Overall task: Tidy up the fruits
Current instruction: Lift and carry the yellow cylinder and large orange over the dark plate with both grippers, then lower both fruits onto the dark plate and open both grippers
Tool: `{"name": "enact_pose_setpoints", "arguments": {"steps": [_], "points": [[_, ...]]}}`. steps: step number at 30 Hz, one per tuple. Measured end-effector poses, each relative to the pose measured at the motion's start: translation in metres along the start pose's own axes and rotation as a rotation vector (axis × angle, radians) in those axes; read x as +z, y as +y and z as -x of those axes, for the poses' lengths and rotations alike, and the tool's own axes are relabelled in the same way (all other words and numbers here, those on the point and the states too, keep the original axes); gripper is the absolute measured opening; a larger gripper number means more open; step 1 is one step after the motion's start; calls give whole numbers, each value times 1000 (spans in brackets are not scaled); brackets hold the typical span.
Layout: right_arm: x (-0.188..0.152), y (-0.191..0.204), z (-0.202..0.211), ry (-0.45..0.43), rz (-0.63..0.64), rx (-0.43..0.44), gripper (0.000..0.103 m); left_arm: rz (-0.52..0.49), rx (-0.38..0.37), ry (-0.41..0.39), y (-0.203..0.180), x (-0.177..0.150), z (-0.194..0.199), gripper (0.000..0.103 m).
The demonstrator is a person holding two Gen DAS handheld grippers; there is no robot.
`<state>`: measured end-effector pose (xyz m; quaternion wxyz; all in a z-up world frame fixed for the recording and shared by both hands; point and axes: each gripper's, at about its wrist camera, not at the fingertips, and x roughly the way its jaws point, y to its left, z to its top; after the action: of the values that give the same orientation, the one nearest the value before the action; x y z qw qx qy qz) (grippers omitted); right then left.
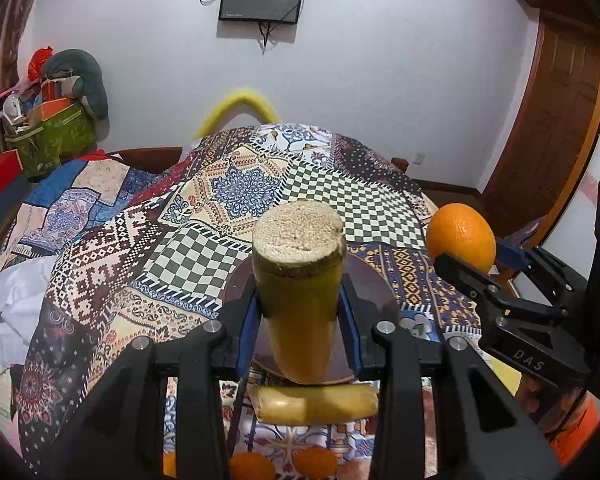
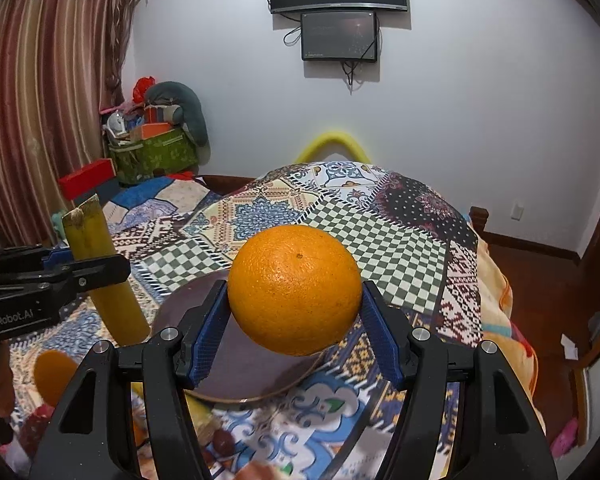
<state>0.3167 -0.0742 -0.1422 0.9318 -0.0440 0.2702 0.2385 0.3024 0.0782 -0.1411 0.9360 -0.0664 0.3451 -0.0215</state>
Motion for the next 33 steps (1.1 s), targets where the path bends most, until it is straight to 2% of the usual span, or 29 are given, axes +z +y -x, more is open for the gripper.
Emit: {"name": "enact_pose_setpoints", "arguments": {"steps": [11, 26, 30, 33], "points": [[-3, 3, -36, 65, 56, 14, 61, 13, -2, 94, 11, 6, -36, 36], [-10, -2, -90, 252, 89, 75, 62, 33, -29, 267, 20, 8, -84, 36], [-13, -1, -101, 300, 94, 94, 62, 56, -31, 283, 22, 10, -92, 36], [-17, 0, -107, 324, 103, 95, 62, 59, -43, 261, 21, 14, -89, 36]]}}
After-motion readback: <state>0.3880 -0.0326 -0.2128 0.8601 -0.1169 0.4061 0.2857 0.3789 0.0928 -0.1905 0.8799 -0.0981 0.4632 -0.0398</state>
